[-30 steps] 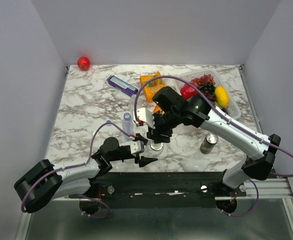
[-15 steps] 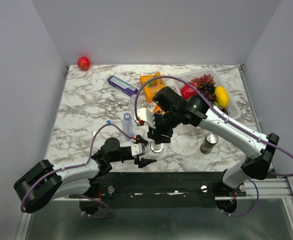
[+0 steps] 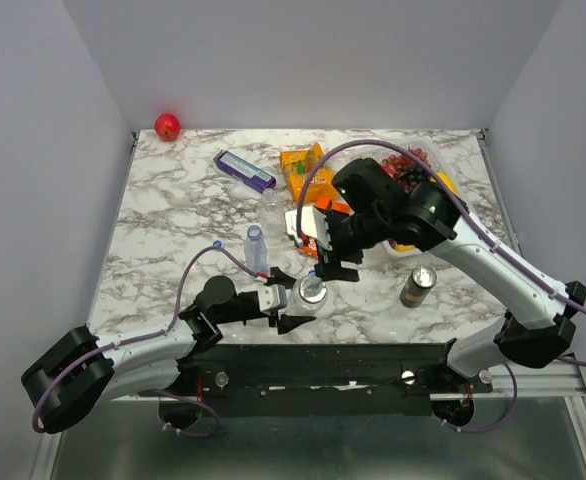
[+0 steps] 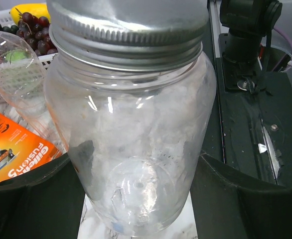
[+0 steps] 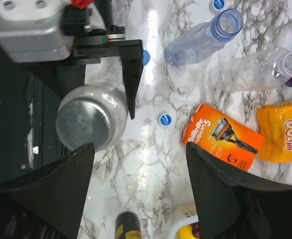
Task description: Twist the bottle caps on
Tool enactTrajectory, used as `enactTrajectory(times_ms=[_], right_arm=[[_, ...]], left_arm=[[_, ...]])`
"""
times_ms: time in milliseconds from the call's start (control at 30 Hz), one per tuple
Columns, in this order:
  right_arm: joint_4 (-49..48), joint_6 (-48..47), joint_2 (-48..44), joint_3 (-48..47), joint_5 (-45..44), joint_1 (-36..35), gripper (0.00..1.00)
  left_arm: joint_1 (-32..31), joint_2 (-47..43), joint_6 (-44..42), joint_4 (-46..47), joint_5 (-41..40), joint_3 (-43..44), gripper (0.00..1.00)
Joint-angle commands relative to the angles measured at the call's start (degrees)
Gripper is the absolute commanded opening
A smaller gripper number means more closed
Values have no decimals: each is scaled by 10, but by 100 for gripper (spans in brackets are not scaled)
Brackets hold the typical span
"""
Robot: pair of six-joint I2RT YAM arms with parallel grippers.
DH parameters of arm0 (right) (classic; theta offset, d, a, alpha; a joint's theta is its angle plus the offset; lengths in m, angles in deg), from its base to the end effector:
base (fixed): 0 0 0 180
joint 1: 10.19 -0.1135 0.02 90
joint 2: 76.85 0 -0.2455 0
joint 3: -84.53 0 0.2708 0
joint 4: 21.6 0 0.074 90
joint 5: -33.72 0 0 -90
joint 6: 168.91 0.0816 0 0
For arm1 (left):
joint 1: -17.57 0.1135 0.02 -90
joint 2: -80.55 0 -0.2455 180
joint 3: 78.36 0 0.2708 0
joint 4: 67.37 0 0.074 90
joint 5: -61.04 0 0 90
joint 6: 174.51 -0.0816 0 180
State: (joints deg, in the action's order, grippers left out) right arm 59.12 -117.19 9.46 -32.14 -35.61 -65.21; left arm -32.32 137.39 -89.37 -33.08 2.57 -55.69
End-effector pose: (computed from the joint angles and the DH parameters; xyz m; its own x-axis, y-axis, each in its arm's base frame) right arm 0.1678 0.2900 0.3796 0.2083 -0.7133 -0.6692 -0.9766 -0.1147 -0.1818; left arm 0.1306 -0.2212 0.1672 0.0851 0.0110 -0.9963 0.9851 0.1488 0.0858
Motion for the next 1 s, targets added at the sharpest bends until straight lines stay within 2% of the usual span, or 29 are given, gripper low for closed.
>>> enactTrajectory(times_ms=[0,300,767,967], right_arm=[[36,-71,-42,51,24,-13,85],[31,-114,-36,58,50,-39,91],[32,-151,-13,79,61,-53,92],[30,-162,-6,80,66,-54,88]], left_arm=[[-1,8,6,-4,-6,21,0],[0,16,14,-12,-11,28,0],[1,14,7,0,-4,25,0],[1,14,6,1,-7,24,0]])
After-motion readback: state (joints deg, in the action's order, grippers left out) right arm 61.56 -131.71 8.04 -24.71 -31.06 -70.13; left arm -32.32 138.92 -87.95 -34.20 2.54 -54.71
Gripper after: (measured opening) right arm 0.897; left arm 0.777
